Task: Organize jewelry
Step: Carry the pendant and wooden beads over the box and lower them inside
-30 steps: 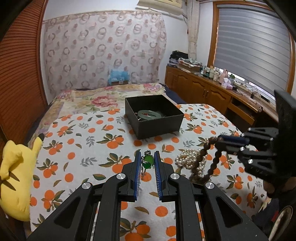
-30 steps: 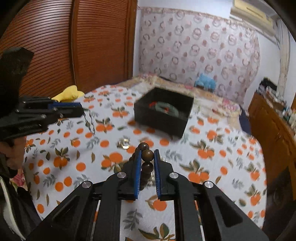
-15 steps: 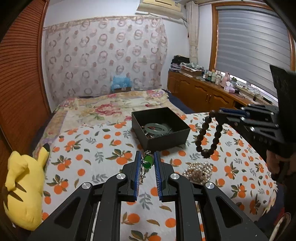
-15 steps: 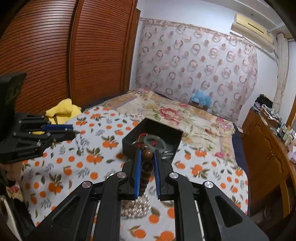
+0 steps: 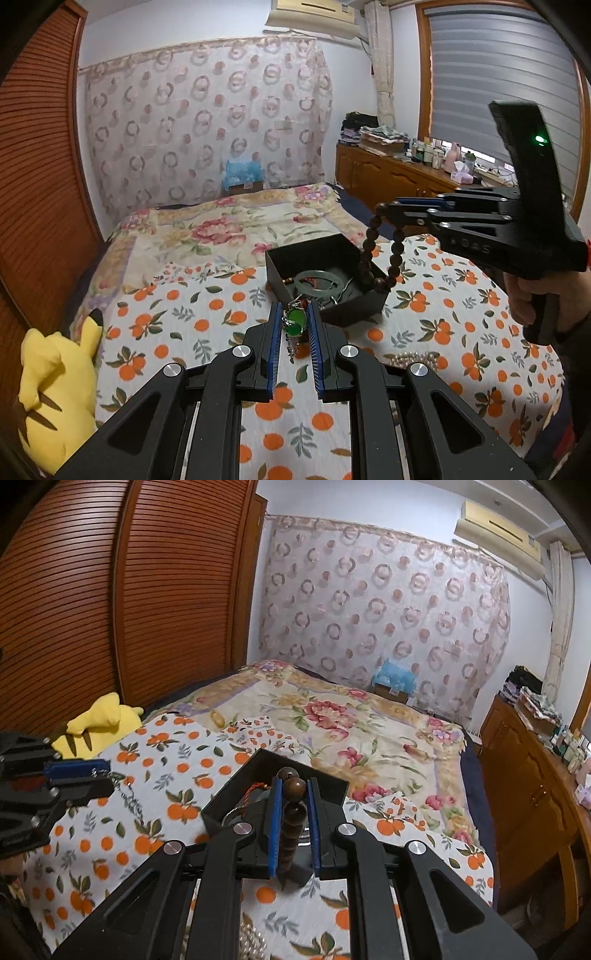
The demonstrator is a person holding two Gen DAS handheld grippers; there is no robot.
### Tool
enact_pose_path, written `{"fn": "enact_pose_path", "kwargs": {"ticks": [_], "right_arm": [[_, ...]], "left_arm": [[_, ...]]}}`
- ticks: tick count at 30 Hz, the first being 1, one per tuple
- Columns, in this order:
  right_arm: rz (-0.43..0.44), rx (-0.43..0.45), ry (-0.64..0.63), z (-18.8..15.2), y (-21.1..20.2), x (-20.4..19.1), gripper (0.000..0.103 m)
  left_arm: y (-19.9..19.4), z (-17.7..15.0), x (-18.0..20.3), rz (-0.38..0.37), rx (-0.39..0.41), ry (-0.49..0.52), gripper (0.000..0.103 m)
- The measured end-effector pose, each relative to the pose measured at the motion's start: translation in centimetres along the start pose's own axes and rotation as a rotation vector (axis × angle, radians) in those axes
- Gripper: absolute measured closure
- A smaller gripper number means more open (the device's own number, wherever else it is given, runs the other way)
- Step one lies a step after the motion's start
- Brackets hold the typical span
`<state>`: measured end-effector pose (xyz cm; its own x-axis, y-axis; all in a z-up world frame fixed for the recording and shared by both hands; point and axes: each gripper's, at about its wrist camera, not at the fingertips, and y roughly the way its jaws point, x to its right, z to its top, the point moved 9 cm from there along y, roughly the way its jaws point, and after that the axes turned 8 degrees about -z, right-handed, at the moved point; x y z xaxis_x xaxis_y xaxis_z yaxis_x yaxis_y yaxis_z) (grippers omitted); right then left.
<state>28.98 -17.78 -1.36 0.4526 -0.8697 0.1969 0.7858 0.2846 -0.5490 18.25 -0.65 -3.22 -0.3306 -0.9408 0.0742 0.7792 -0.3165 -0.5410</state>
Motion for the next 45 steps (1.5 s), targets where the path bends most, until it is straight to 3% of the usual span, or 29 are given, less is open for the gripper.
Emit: {"fn": "enact_pose_path", "kwargs": {"ticks": [20, 26, 42, 45], "right_arm": [[-0.002, -0.057, 0.082, 0.3, 7.6, 1.8, 0.087], [0.079, -0.077, 0.177, -1.3, 7.3, 1.9, 0.082], [0.020, -0.121, 0.161, -5.9, 5.7, 4.8, 0.082], [0.012, -0.128, 0.155, -6.8, 5.3, 5.0, 0.082]], "left_arm": [[4.5, 2.5, 0.1, 0.005, -0.031, 0.038, 0.090], [5.9, 2.4, 0.0, 0.004, -0.050, 0.026, 0.090], [11.5, 5.1, 0.8, 0.027, -0.086, 0.057, 0.090], [13.6, 4.6, 0.1, 0.050, -0.123, 0.048, 0.090]]}}
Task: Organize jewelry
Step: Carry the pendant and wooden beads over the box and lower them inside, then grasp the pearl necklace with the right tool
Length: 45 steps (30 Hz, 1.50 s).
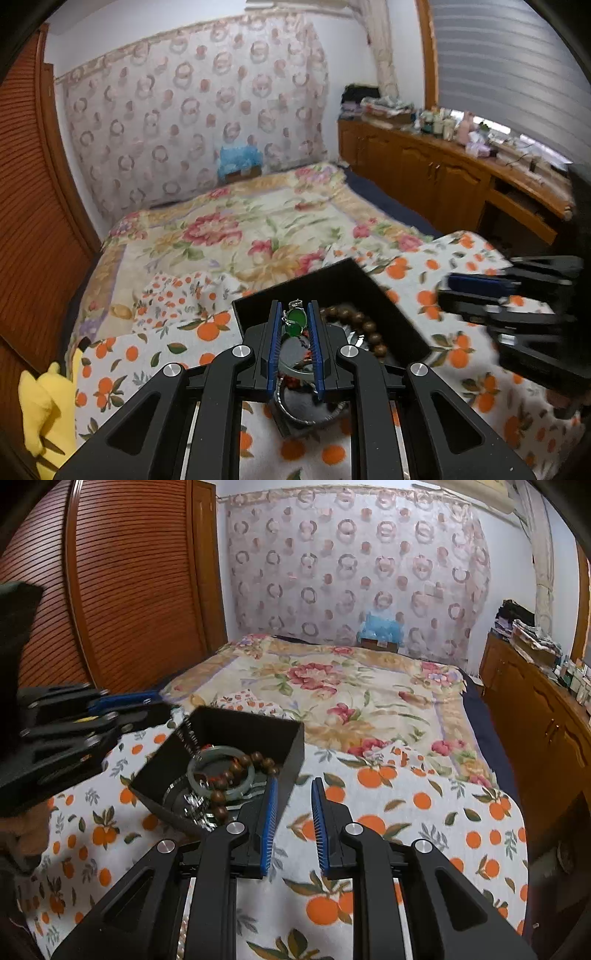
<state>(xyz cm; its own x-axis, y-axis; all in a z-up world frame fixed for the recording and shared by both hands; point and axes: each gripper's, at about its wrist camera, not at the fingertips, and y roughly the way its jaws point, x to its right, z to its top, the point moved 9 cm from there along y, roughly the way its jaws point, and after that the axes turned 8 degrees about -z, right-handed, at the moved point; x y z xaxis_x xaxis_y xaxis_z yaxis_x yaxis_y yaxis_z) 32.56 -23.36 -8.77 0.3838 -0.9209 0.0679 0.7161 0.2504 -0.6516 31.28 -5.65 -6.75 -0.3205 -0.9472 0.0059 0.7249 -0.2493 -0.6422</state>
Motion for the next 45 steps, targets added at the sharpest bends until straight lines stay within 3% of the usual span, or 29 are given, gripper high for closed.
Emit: {"fn": "enact_pose_path", "kwargs": {"ticks": [7, 15, 17, 19, 20, 22, 24, 25, 34, 45], "right_arm": [[0.004, -0.004, -0.005, -1.4, -0.9, 0.6, 0.082], [0.015, -0.014, -0.020, -2.8, -1.1, -0.1, 0.082], [0.021, -0.017, -0.027, -3.2, -1.3, -0.5, 0.082], [0.035, -0.020, -0.032, -3.9, -1.8, -0.9, 0.082], [0.043, -0.021, -0.032, -4.3, -2.0, -1.1, 0.082], [0.058, -0.023, -0.032, -5.1, -2.6, -1.5, 0.080], [0.079, -0.024, -0.022, -6.1, -3.2, -1.9, 0.067], [0.086, -0.025, -0.019, -6.4, -3.4, -2.1, 0.066], [0.092, -0.043, -0.040, -8.8, -5.1, -3.6, 0.066], [0.107, -0.127, -0.069, -11.5, -4.3, -4.5, 0.070]], "left_arm": [[2.6, -1.2, -1.2, -0.001, -0.049, -0.044, 0.090], [1.3, -0.2, -0.7, -0.028, -0.011, -0.037, 0.089], [0.9, -0.1, -0.5, -0.031, -0.005, -0.036, 0.084], [-0.1, -0.4, -0.2, -0.044, 0.012, -0.033, 0.070], [-0.6, -0.5, -0.1, -0.048, 0.018, -0.033, 0.070], [-1.6, -1.2, 0.3, -0.059, 0.022, -0.032, 0.070], [-2.7, -2.1, 0.6, -0.065, 0.026, -0.027, 0.070], [-3.2, -2.6, 0.8, -0.067, 0.027, -0.023, 0.070], [-5.6, -8.2, 1.1, -0.108, -0.009, -0.049, 0.067], [-6.2, -13.4, 0.9, -0.125, -0.066, -0.093, 0.064]]}}
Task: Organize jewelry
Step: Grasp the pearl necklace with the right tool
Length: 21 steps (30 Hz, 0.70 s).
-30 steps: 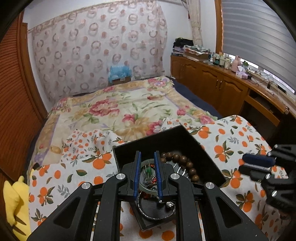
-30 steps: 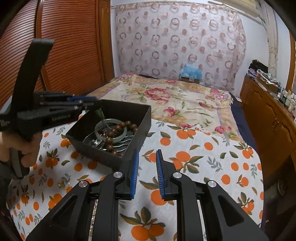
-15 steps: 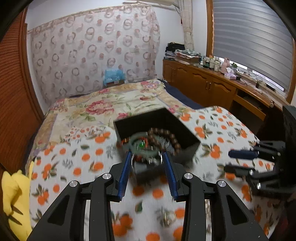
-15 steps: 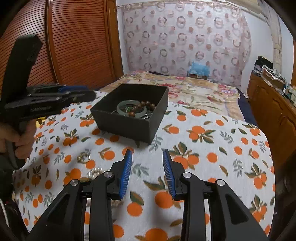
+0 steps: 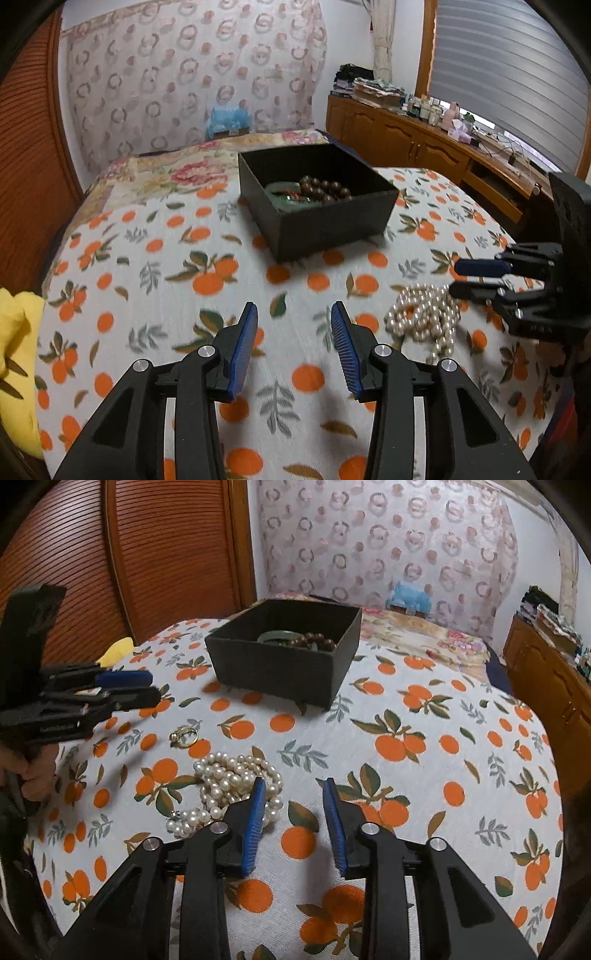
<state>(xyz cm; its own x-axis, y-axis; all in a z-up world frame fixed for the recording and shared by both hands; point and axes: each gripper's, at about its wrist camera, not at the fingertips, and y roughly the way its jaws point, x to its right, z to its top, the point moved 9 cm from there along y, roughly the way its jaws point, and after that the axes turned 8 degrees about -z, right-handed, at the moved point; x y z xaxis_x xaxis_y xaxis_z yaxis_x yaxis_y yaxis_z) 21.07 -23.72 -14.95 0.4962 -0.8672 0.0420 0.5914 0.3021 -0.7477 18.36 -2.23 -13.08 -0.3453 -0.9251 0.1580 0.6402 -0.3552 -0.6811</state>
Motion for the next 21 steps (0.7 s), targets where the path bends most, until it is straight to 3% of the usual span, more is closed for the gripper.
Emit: {"fn": "enact_pose_path", "kwargs": {"ticks": [10, 11, 12, 14, 15, 21], "right_arm": [[0.088, -0.048, 0.028, 0.0, 1.2, -1.1, 0.070], [0.091, -0.049, 0.029, 0.1, 1.2, -1.1, 0.072], [0.113, -0.051, 0.032, 0.1, 1.1, -1.3, 0.082], [0.123, -0.051, 0.026, 0.1, 1.1, -1.6, 0.084], [0.126, -0.044, 0.013, 0.2, 0.9, -1.9, 0.094], [0.091, 0.005, 0.001, 0.7, -0.4, -1.7, 0.095]], "left_arm": [[0.3, -1.0, 0.5, -0.031, -0.016, -0.012, 0.064], [0.3, -1.1, 0.7, -0.035, -0.019, -0.011, 0.064], [0.4, -1.2, 0.8, -0.039, -0.022, -0.009, 0.064], [0.7, -1.4, 1.2, -0.047, -0.032, -0.001, 0.063], [0.8, -1.4, 1.3, -0.048, -0.036, 0.001, 0.064], [1.6, -1.8, 2.2, -0.057, -0.061, 0.023, 0.063]]}}
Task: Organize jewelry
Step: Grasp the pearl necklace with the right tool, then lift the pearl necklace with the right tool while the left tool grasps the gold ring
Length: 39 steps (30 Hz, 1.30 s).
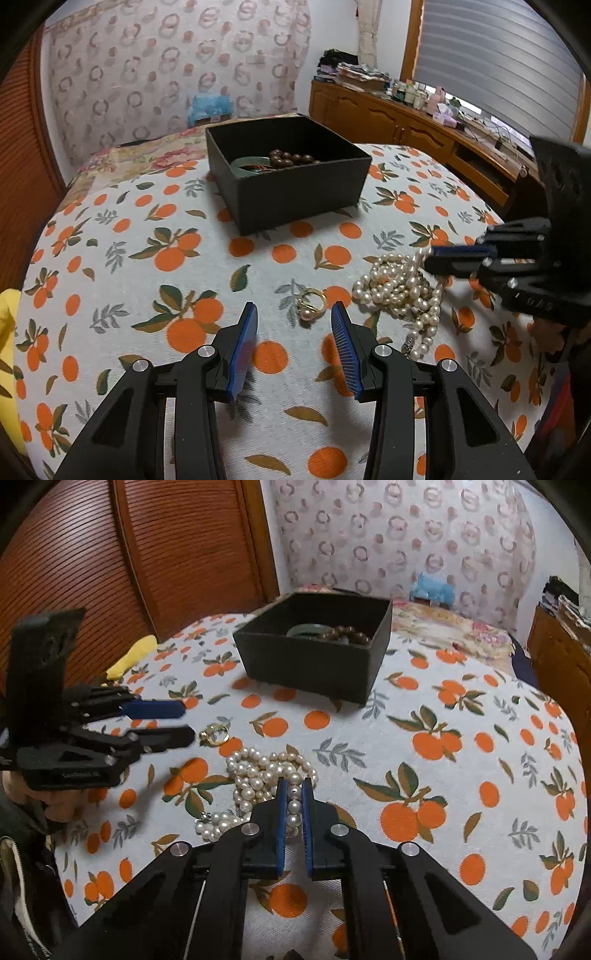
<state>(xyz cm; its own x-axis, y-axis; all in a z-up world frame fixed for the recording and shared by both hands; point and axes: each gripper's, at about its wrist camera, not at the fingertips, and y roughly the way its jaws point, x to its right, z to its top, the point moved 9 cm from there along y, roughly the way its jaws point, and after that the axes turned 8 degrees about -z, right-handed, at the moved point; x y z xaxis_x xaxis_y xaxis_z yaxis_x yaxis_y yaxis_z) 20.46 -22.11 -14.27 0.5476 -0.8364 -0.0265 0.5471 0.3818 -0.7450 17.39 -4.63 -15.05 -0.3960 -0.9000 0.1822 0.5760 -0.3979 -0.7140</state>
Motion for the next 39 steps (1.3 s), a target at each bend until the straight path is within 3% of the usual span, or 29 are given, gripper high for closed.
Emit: {"fn": "enact_pose_path", "kwargs": {"ticks": [7, 20, 33, 39], "right_arm": [[-0.042, 0.101, 0.009, 2.3, -3.4, 1.0, 0.095], [-0.088, 0.209, 0.019, 5.2, -7.9, 2.7, 0.095], [-0.115, 0.265, -0.004, 7.5, -10.3, 2.6, 0.095], [-0.123, 0.273, -0.022, 8.2, -10.7, 2.3, 0.095]], "left_arm": [[1.1, 0.0, 0.7, -0.013, -0.032, 0.025, 0.063], [2.3, 0.5, 1.0, -0.013, -0.052, 0.037, 0.064], [2.0, 0.7, 0.8, 0.001, -0.032, 0.037, 0.096], [1.4, 0.8, 0.9, 0.001, -0.018, 0.031, 0.097]]}}
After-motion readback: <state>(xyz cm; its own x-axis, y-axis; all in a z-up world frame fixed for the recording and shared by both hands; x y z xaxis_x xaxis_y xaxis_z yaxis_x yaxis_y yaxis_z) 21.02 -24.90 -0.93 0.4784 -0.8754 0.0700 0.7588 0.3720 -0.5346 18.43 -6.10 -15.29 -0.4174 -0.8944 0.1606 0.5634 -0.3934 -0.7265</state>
